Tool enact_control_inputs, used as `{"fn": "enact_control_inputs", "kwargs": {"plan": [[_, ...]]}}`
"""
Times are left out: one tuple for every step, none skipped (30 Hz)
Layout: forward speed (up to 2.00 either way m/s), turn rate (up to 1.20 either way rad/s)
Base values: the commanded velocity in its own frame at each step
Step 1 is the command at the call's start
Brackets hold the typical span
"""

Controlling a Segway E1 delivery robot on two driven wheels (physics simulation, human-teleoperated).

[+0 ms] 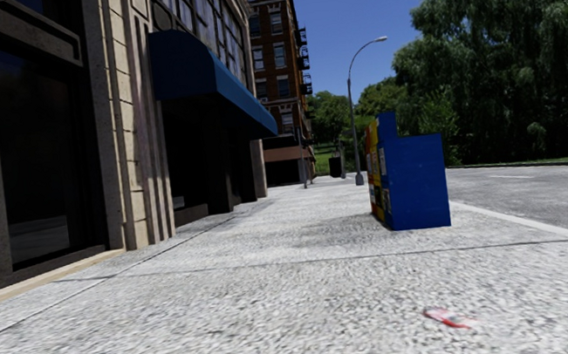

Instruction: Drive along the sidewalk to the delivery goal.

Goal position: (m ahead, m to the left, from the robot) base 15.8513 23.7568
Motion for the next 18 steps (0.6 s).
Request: {"fn": "enact_control_inputs", "kwargs": {"plan": [[2.00, -0.31], [2.00, -0.31], [2.00, -0.31], [2.00, -0.31], [2.00, -0.31], [2.00, -0.31], [2.00, -0.25], [2.00, 0.00], [2.00, 0.00], [2.00, 0.00], [2.00, 0.00], [2.00, 0.00], [2.00, 0.00], [2.00, 0.00], [2.00, 0.00], [2.00, 0.00], [2.00, 0.00], [2.00, 0.00]]}}
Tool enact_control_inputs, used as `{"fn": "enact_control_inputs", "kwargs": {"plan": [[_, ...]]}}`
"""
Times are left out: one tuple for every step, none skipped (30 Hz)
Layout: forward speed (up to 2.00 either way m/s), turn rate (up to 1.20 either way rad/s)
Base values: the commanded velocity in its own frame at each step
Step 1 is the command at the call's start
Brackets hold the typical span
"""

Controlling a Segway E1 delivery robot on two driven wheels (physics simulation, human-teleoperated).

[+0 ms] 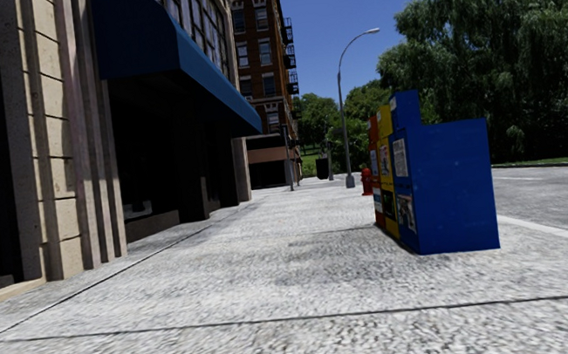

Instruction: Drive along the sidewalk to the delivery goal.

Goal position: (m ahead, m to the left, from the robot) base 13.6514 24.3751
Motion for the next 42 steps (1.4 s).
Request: {"fn": "enact_control_inputs", "kwargs": {"plan": [[2.00, 0.00], [2.00, 0.00], [2.00, 0.00], [2.00, 0.00], [2.00, 0.00], [2.00, 0.00], [2.00, 0.00], [2.00, 0.00], [2.00, 0.00], [2.00, 0.00], [2.00, 0.00], [2.00, 0.00], [2.00, 0.00], [2.00, 0.00], [2.00, 0.00], [2.00, 0.00], [2.00, 0.00], [2.00, 0.00], [2.00, 0.00], [2.00, 0.00], [2.00, 0.00], [2.00, 0.00], [2.00, 0.00], [2.00, 0.00], [2.00, 0.00], [2.00, 0.00], [2.00, 0.00], [2.00, 0.00], [2.00, 0.00], [2.00, 0.00], [2.00, 0.00], [2.00, 0.00], [2.00, 0.00], [2.00, 0.00], [2.00, 0.00], [2.00, 0.00], [2.00, 0.00], [2.00, 0.00], [2.00, 0.00], [2.00, 0.00], [2.00, 0.00], [2.00, 0.00]]}}
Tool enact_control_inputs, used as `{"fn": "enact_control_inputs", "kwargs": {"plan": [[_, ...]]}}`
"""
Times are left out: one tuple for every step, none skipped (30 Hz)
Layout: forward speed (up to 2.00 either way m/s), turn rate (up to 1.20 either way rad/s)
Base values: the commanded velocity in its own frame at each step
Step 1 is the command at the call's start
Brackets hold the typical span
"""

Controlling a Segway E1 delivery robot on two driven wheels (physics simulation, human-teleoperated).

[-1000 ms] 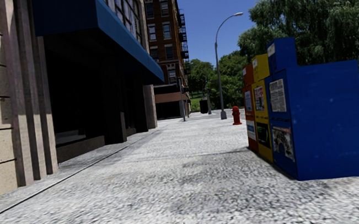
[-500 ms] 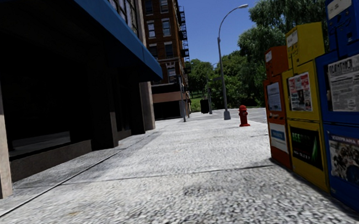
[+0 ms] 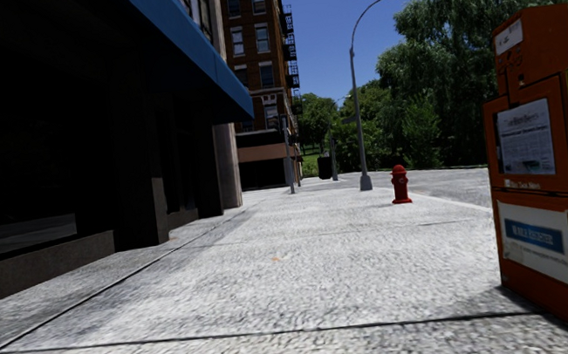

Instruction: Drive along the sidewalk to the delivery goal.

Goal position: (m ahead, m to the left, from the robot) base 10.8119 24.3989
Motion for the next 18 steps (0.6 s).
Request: {"fn": "enact_control_inputs", "kwargs": {"plan": [[2.00, 0.00], [2.00, 0.00], [2.00, 0.00], [2.00, 0.00], [2.00, 0.00], [2.00, 0.00], [2.00, 0.00], [2.00, 0.00], [2.00, 0.00], [2.00, 0.00], [2.00, 0.00], [2.00, 0.00], [2.00, 0.00], [2.00, 0.00], [2.00, 0.00], [2.00, 0.00], [2.00, 0.00], [2.00, 0.00]]}}
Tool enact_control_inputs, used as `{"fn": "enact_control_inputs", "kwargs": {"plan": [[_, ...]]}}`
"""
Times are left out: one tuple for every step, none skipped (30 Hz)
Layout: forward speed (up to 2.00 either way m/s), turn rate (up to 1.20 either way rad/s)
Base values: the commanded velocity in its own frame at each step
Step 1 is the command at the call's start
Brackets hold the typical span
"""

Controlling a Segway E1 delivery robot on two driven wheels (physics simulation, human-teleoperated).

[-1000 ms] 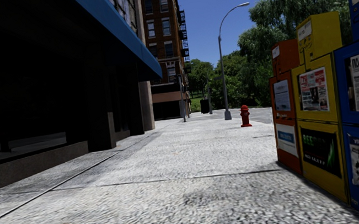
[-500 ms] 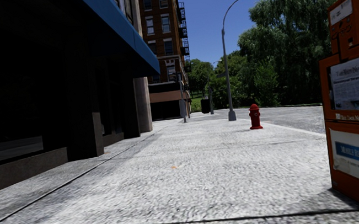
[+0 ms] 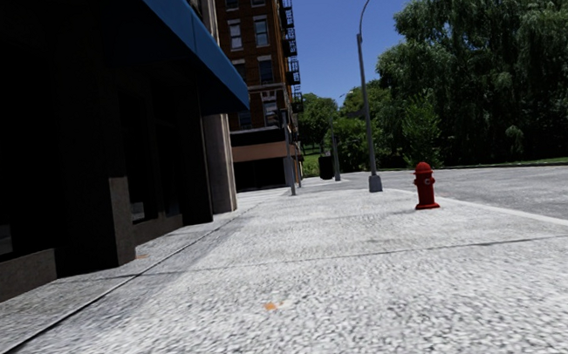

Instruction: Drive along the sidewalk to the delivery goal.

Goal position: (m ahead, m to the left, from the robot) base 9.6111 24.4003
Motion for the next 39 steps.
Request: {"fn": "enact_control_inputs", "kwargs": {"plan": [[2.00, 0.00], [2.00, 0.00], [2.00, 0.00], [2.00, 0.00], [2.00, 0.00], [2.00, 0.00], [2.00, 0.00], [2.00, 0.00], [2.00, 0.00], [2.00, 0.00], [2.00, 0.00], [2.00, 0.00], [2.00, 0.00], [2.00, 0.00], [2.00, 0.00], [2.00, 0.00], [2.00, 0.00], [2.00, 0.00], [2.00, 0.00], [2.00, 0.00], [2.00, 0.00], [2.00, 0.00], [2.00, 0.00], [2.00, 0.00], [2.00, 0.00], [2.00, 0.00], [2.00, 0.00], [2.00, 0.00], [2.00, 0.00], [2.00, 0.00], [2.00, 0.00], [2.00, 0.00], [2.00, 0.00], [2.00, 0.00], [2.00, 0.00], [2.00, 0.00], [2.00, 0.00], [2.00, 0.00], [2.00, 0.00]]}}
